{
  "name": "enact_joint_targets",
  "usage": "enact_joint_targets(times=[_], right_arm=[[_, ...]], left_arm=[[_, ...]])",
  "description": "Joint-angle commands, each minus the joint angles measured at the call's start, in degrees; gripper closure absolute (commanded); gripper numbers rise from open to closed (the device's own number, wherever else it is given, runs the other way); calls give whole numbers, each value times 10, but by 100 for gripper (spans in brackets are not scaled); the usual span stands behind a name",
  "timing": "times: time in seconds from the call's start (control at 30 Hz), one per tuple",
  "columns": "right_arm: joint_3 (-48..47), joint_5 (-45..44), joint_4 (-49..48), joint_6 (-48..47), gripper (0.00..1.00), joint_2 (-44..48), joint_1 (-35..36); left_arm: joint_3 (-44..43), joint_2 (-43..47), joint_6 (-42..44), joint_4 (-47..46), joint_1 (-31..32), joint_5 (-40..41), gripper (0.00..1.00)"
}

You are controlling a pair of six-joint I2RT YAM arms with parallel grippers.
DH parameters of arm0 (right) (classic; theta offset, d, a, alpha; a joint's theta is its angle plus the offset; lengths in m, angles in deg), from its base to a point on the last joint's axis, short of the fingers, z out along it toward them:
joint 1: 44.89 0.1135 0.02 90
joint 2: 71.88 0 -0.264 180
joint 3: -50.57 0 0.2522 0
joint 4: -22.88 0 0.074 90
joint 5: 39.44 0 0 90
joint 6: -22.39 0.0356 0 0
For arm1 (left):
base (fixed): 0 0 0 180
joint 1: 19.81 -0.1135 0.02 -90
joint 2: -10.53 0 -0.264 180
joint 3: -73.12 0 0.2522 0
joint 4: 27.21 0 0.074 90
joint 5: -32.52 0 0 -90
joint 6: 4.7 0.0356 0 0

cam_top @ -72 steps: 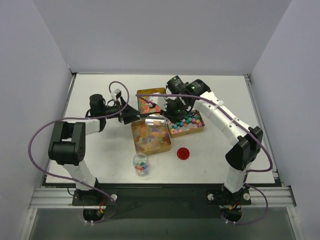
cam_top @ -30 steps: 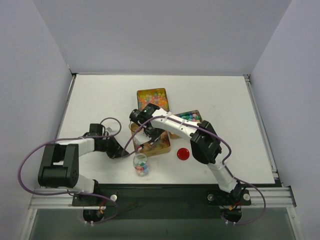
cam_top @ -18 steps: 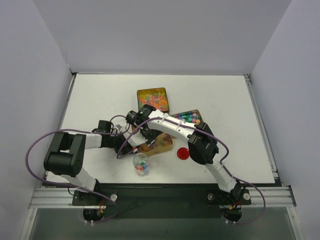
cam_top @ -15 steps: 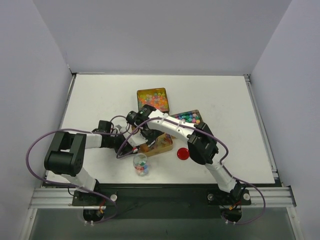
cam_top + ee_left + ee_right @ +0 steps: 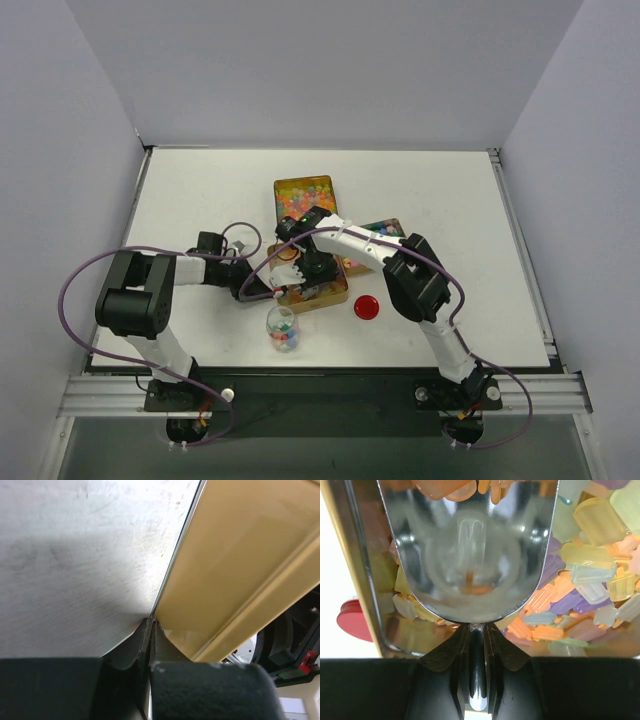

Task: Pack the candies
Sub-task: Scoop the fake candies from the storage box.

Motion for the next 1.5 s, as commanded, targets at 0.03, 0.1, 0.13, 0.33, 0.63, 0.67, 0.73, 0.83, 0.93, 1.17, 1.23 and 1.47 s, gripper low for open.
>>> enact_joint_targets(times=[0.03, 0.1, 0.13, 0.33, 0.63, 0.67, 0.73, 0.83, 0.93, 1.17, 1.23, 1.47], right_arm=[[4, 124, -68, 24, 100, 26, -15], [10, 153, -75, 30, 100, 38, -31], [14, 158, -85, 31, 100, 42, -34], [56, 184, -112, 26, 100, 90, -59], [96, 215, -125, 37, 100, 127, -84], [100, 217, -126, 38, 100, 129, -85], [111, 221, -128, 40, 100, 135, -89], [126, 228, -136, 52, 100, 144, -96], [138, 236, -149, 68, 100, 153, -104], [202, 274, -238, 143, 100, 190, -139], [212, 285, -260, 162, 100, 209, -145], [228, 300, -342, 237, 100, 259, -151]], left_arm=[[-31, -5, 28, -9, 0, -8, 100], [-38, -2, 38, -2, -2, -16, 100], [-40, -1, 50, 9, -3, -25, 100], [-69, 9, 117, 81, -23, -56, 100], [-100, 11, 190, 157, -41, -88, 86], [-101, 13, 192, 160, -41, -93, 83], [-107, 15, 201, 170, -42, -95, 82], [-114, 16, 215, 186, -44, -98, 80], [-119, 14, 230, 202, -54, -102, 78], [-147, 1, 265, 244, -73, -143, 68], [-162, -2, 270, 248, -78, -159, 66], [-195, 2, 282, 255, -125, -168, 63]])
